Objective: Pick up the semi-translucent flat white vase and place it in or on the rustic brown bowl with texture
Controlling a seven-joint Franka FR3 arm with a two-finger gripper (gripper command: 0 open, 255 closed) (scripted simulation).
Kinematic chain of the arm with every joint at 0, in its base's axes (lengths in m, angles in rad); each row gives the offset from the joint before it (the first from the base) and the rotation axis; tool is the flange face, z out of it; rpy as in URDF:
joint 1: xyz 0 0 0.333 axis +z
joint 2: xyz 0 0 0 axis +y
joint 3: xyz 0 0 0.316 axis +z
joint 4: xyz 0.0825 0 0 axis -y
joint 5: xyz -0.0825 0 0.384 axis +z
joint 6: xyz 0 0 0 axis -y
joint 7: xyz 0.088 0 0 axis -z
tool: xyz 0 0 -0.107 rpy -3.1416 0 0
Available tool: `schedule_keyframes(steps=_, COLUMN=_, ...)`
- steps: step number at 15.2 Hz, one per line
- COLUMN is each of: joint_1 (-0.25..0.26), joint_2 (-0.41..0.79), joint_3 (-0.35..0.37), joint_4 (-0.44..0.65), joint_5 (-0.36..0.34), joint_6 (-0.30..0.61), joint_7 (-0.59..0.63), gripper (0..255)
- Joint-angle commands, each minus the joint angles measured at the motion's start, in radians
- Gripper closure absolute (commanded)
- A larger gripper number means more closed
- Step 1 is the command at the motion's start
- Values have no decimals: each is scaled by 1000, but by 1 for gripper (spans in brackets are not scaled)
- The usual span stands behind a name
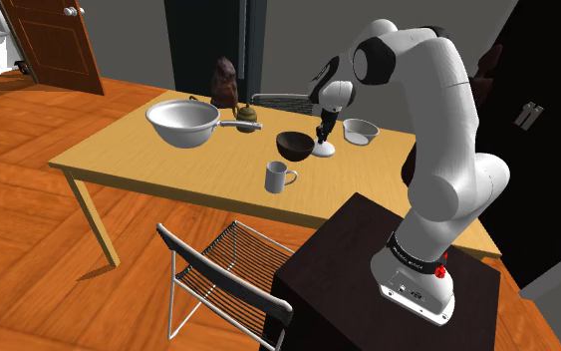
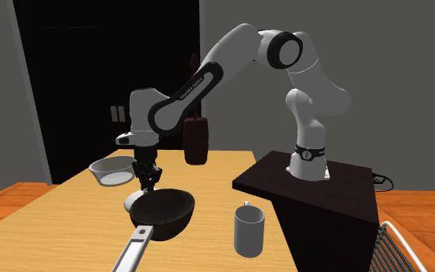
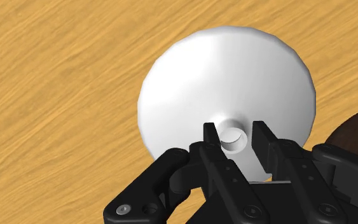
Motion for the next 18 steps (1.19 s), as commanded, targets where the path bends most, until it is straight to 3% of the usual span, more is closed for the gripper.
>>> schedule_keyframes(steps=1, joint_1=3, joint_2=-9, joint_3=-3, joint_4=-2, joint_5=-4, joint_6=-8, joint_7=2, gripper=255)
schedule_keyframes(steps=18, joint_1=39, joint_2=-149, joint_3=-58, joint_4=12, joint_5=-71, joint_6=-156, joint_7=43, gripper=255)
